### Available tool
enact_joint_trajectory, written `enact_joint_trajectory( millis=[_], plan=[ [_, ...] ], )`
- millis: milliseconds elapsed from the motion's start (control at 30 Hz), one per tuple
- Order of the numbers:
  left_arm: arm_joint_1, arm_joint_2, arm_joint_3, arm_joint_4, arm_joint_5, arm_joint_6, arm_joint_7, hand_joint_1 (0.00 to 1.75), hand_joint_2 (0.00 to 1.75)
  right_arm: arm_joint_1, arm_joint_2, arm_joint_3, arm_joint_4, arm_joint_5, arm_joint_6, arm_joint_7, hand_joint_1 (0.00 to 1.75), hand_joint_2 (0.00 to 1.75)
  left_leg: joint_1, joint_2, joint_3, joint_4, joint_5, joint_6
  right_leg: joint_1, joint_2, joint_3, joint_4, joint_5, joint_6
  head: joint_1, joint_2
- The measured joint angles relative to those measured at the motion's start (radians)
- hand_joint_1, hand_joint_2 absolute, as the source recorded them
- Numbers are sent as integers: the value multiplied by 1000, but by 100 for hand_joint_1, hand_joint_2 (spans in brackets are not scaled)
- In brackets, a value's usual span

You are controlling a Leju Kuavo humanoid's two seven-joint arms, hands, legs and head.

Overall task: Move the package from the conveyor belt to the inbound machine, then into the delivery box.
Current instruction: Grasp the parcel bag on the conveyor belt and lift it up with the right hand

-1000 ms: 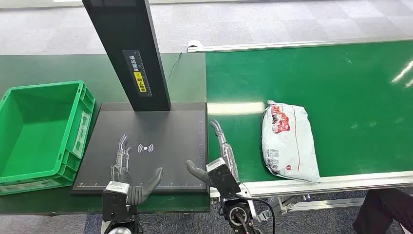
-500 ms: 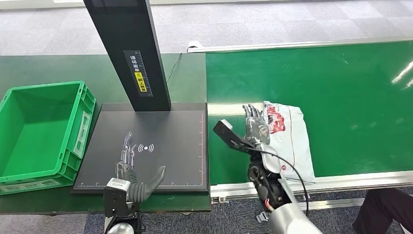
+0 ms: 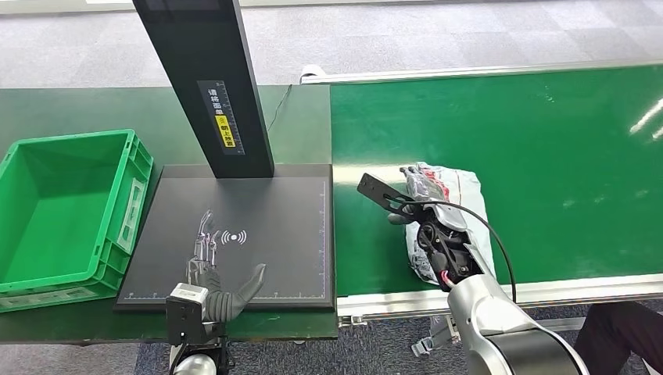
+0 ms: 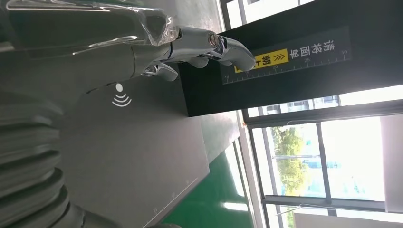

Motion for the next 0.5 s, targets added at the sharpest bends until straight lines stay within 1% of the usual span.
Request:
enact_joint_trajectory(
  millis=[500],
  plan=[
    [0, 0, 0, 0, 2, 1, 0, 0, 175, -17, 5, 0, 42, 0, 10, -4, 0, 175, 0, 0, 0, 0, 0, 0, 0, 0, 0, 0, 0, 0, 0, 0]
  ],
)
